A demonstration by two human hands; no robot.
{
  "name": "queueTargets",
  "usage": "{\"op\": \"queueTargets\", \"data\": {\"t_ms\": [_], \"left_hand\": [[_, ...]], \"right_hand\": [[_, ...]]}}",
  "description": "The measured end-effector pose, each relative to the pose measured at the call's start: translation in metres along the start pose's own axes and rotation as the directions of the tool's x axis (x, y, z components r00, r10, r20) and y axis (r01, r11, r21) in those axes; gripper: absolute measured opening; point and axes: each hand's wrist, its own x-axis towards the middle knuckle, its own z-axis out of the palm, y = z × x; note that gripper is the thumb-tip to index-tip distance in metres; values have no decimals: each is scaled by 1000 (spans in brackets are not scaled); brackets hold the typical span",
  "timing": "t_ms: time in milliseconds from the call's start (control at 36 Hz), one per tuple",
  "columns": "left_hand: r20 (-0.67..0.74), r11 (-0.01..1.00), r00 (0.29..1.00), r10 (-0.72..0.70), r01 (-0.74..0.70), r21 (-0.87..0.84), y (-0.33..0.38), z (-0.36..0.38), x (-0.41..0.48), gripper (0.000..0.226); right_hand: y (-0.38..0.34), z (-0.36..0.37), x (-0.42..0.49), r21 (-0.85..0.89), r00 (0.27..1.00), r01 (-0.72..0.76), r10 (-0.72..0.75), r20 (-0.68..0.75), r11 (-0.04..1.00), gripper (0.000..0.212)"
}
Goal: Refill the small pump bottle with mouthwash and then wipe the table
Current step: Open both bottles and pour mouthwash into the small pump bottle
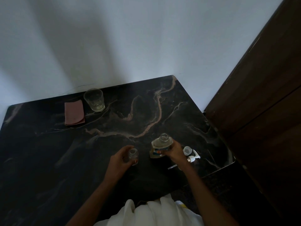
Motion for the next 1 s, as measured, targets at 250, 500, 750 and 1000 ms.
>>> {"op": "queueTargets", "data": {"t_ms": [250, 500, 750, 1000], "left_hand": [[-154, 991, 985, 75, -91, -98, 19, -10, 5, 47], [-205, 945, 950, 235, -273, -180, 83, -37, 12, 50], [-226, 910, 920, 319, -364, -197, 134, -59, 12, 54], [-260, 909, 894, 365, -402, -109, 157, -72, 4, 54]], "right_hand": [[-26, 1, -11, 146, 990, 116, -102, -100, 982, 42], [-97, -11, -23, 173, 944, 313, -287, -162, 934, 48], [-164, -23, -37, -120, 829, 520, -533, -168, 846, 43], [-195, -30, -42, -315, 746, 593, -653, -131, 741, 43]]}}
